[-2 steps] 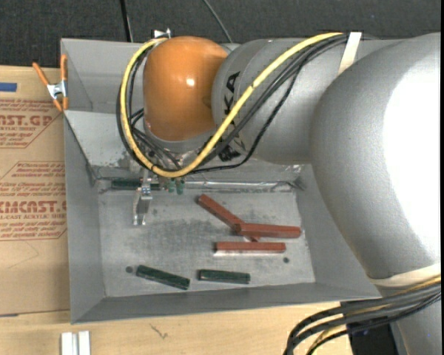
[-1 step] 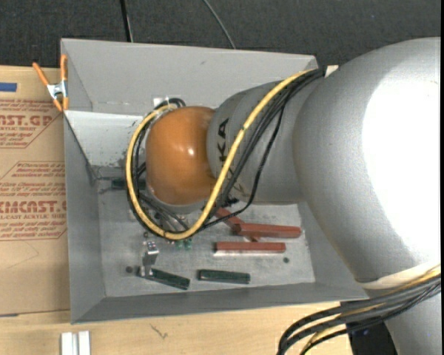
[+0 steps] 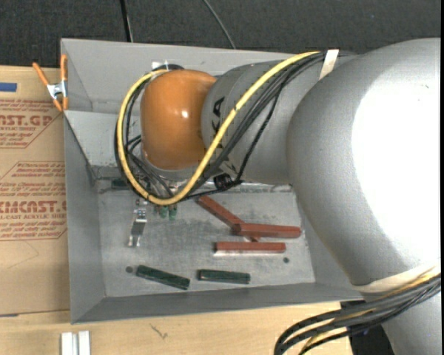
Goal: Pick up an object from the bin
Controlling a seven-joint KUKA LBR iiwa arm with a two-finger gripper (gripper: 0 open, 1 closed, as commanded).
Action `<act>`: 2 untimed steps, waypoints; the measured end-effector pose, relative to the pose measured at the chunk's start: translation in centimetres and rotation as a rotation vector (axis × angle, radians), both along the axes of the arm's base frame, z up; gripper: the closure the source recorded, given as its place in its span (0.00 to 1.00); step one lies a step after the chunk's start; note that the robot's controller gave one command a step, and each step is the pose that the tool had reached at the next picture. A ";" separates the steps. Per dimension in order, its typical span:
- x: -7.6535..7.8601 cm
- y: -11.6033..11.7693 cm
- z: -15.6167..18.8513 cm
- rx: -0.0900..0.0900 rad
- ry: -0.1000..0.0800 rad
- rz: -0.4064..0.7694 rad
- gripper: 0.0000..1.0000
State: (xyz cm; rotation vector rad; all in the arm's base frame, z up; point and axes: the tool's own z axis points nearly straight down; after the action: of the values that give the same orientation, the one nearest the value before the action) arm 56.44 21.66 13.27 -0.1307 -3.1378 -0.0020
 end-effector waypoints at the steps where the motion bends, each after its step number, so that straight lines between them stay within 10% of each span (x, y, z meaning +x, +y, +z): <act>1: -4.4 -2.0 -1.6 -0.001 -0.003 0.085 0.00; 2: -7.4 -2.8 -6.1 0.004 -0.013 0.100 0.00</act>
Offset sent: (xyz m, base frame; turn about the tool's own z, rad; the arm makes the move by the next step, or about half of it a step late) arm -0.0757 -0.0301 -0.0627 -0.1009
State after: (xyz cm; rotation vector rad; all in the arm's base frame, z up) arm 49.08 18.83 7.12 0.0260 -3.1534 -0.0097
